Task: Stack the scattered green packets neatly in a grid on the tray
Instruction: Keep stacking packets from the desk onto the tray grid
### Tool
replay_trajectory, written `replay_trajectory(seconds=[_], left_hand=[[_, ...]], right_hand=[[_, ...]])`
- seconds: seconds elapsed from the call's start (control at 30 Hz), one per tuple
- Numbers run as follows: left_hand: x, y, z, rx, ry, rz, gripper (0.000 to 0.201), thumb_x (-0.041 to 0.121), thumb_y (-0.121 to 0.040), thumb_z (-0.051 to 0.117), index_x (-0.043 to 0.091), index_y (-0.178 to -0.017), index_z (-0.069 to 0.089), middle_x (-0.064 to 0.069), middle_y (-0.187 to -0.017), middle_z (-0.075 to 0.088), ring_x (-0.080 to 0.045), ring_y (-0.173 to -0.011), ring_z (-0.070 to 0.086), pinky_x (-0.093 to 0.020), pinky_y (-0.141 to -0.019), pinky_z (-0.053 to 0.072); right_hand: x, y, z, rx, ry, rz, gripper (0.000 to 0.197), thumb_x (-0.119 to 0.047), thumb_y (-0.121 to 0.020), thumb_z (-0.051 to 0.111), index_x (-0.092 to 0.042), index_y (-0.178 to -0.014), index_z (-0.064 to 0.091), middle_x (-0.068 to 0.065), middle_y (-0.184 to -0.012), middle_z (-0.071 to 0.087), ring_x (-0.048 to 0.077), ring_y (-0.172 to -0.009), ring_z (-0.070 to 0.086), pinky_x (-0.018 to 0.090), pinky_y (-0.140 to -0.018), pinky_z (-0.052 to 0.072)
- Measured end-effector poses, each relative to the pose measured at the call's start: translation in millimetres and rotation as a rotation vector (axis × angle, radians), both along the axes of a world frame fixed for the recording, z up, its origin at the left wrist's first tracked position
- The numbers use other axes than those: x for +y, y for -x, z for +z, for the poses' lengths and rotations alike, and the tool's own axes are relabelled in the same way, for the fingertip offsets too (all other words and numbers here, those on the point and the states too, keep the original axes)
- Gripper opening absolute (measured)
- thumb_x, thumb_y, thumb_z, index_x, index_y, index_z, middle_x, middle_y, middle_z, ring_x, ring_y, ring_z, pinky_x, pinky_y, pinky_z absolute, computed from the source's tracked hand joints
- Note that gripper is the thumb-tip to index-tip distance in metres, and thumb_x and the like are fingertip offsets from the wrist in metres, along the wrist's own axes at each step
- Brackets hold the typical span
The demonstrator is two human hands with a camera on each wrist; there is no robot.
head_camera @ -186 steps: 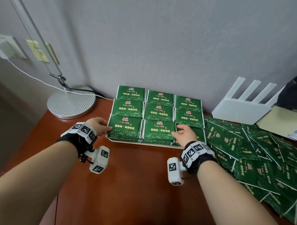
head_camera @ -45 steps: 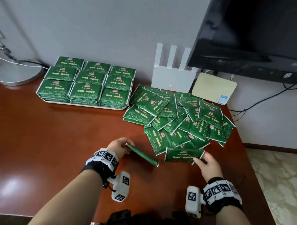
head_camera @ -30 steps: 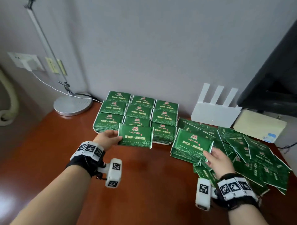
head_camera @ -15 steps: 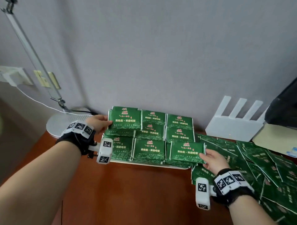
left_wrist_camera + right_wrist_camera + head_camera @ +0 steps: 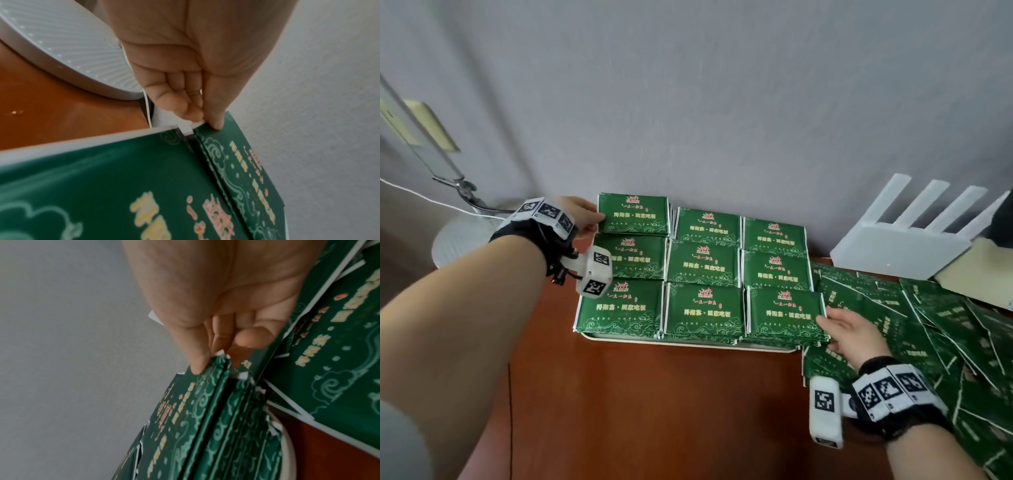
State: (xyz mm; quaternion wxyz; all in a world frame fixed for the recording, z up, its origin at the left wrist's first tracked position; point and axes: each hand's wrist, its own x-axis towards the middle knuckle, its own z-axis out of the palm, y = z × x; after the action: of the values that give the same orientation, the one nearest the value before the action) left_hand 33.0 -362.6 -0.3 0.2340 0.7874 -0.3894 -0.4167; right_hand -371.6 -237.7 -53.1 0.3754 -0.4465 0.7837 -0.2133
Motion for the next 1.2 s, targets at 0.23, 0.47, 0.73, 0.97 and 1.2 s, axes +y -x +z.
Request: replay_trajectory(seconds=[0.23,0.47,0.73,0.97,1.2], left_hand=[[-8.5,-1.2,-7.6,-0.139,0.003,-0.067,0.021,0.016,-0.09,0.059,0.009,-0.108,0.056,-0.006,-0.08,0.059,-0.017,-0.066,0.053,-0.029,-0.065,0.051],[-13.9,-1.1,-10.7,-0.189,0.024,-0.124,0.03,0.013,-0.088,0.06,0.004,-0.117,0.059,-0.014,-0.1,0.064,-0.022,-0.08,0.054,-0.027,-0.067,0.046],[-15.0,-4.7,-18.2,-0.178,0.046,-0.11,0.026,0.008,-0.087,0.061,0.002,-0.112,0.059,-0.004,-0.068,0.054,-0.015,-0.057,0.049,-0.019,-0.048,0.046],[-14.5,-4.6,-18.4,-0.287,0.026,-0.175,0.026,0.015,-0.086,0.063,0.006,-0.11,0.062,-0.011,-0.096,0.065,-0.023,-0.081,0.058,-0.028,-0.074,0.049],[-1.4,-8.7,3.1,-0.358,0.006,-0.19,0.042,0.03,-0.086,0.061,0.015,-0.124,0.054,-0.008,-0.113,0.065,-0.024,-0.095,0.061,-0.034,-0.095,0.046]], right_hand=[[1.0,-3.6,1.2,-0.003,-0.026,0.01,0.044,-0.022,-0.09,0.055,-0.01,-0.131,0.046,0.009,-0.132,0.052,0.024,-0.113,0.053,0.024,-0.07,0.046],[3.4,-1.1,0.7,-0.025,-0.029,-0.021,0.043,-0.021,-0.089,0.056,-0.011,-0.13,0.047,0.008,-0.131,0.053,0.023,-0.11,0.055,0.024,-0.073,0.047],[0.6,-4.6,4.0,-0.016,-0.009,-0.011,0.039,-0.02,-0.089,0.058,-0.01,-0.127,0.051,0.008,-0.126,0.056,0.02,-0.102,0.055,0.029,-0.078,0.046],[0.4,-3.6,0.9,0.012,0.002,-0.004,0.035,-0.02,-0.09,0.057,-0.011,-0.124,0.053,0.006,-0.123,0.057,0.016,-0.097,0.054,0.031,-0.081,0.048],[7.1,1.5,4.2,0.029,0.012,0.039,0.029,-0.019,-0.092,0.051,-0.012,-0.12,0.055,0.004,-0.116,0.059,0.007,-0.078,0.055,0.018,-0.057,0.04]])
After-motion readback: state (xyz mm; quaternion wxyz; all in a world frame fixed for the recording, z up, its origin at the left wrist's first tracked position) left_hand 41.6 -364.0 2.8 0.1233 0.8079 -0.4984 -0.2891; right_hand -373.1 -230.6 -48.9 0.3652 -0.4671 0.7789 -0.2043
